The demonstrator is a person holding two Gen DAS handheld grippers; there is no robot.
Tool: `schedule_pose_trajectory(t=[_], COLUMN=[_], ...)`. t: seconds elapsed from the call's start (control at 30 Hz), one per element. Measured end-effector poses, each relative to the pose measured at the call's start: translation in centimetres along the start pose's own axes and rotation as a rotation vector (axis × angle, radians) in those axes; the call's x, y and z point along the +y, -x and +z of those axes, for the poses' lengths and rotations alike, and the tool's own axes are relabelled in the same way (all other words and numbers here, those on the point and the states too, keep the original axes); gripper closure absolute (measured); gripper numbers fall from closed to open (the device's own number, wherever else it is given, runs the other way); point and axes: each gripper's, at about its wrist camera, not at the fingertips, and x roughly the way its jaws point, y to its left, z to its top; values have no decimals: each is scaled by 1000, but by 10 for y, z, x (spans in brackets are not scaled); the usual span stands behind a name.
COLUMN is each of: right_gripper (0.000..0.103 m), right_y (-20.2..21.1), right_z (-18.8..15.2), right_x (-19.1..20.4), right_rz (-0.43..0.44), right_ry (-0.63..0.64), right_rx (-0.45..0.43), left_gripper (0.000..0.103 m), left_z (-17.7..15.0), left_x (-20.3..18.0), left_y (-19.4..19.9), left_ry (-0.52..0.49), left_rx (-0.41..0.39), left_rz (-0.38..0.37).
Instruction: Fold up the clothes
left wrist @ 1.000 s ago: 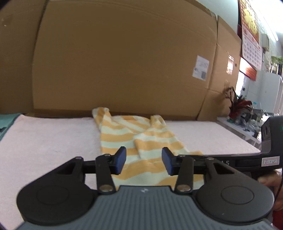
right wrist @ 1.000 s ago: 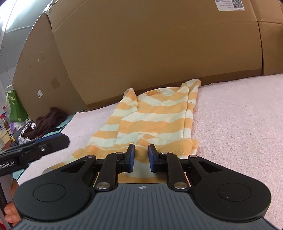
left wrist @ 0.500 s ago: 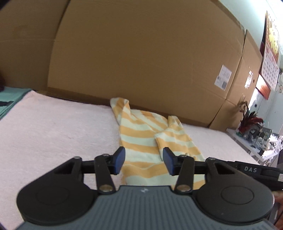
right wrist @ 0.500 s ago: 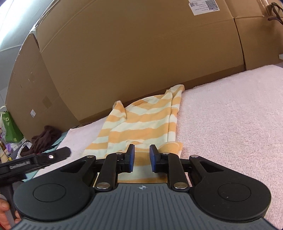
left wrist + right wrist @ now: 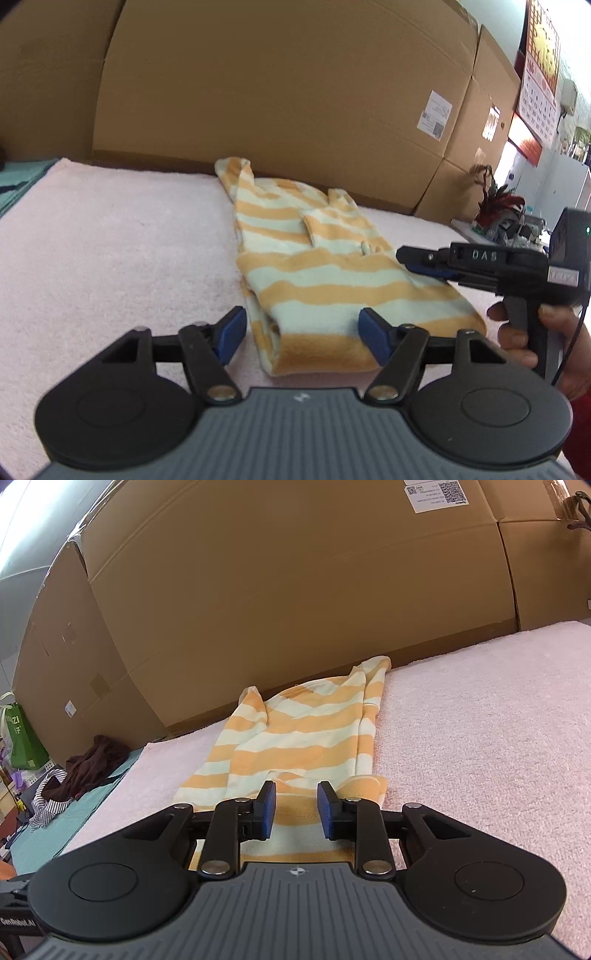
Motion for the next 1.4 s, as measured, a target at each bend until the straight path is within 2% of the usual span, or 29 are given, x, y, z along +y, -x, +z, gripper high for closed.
schedule_pose_trajectory(t=[0.13,0.23,0.3,0.43,0.53,0.6,0.73,0.83,0.9,0.93,0.97,1.0,1.03,1.1,1.23,1.27,1.37,1.4], right_gripper=[76,76,76,77,77,77,77,77,71,68,60,57,56,56,58,59,61,67], right_y=[1,0,0,2,16,31,40,46,50,46,43,36,31,20,2,-4,-30,-40], right_z=[0,0,0,0,-3,-10,-25,-24,-14,-9,-3,3,7,16,26,26,28,30], right_x=[-1,-2,-3,0,4,8,5,2,2,3,4,4,7,11,38,44,51,49], right_rz=[6,8,8,-12,-68,-32,16,2,-16,-44,-73,-106,-102,-85,71,72,-11,-29], right_ry=[-8,-11,-14,-5,12,41,21,6,8,29,52,85,116,177,304,338,384,369], right_rx=[-1,-1,-1,-10,-75,-98,0,-7,-47,-49,-49,-33,-21,0,73,81,117,141], left_gripper=[35,27,26,21,21,21,16,13,12,12,12,11,9,6,5,5,5,5], left_z=[10,9,2,-3,-6,-9,-10,-9,-9,-9,-9,-9,-9,-9,-8,-8,-7,-7], left_x=[-9,-18,-19,-24,-21,-17,-15,-17,-18,-18,-19,-19,-19,-18,-14,-14,-14,-15], left_y=[10,-3,-29,-35,-30,-27,-25,-26,-26,-26,-26,-26,-26,-26,-27,-27,-28,-28], left_ry=[-8,-23,-35,-94,-97,-93,-77,-90,-95,-95,-95,-94,-93,-84,-56,-52,-54,-55], left_rx=[-72,-48,48,45,33,23,17,25,26,26,27,28,31,36,40,41,41,41], left_rz=[-94,-142,-95,-78,-86,-94,-114,-119,-117,-115,-113,-111,-108,-103,-104,-104,-101,-102])
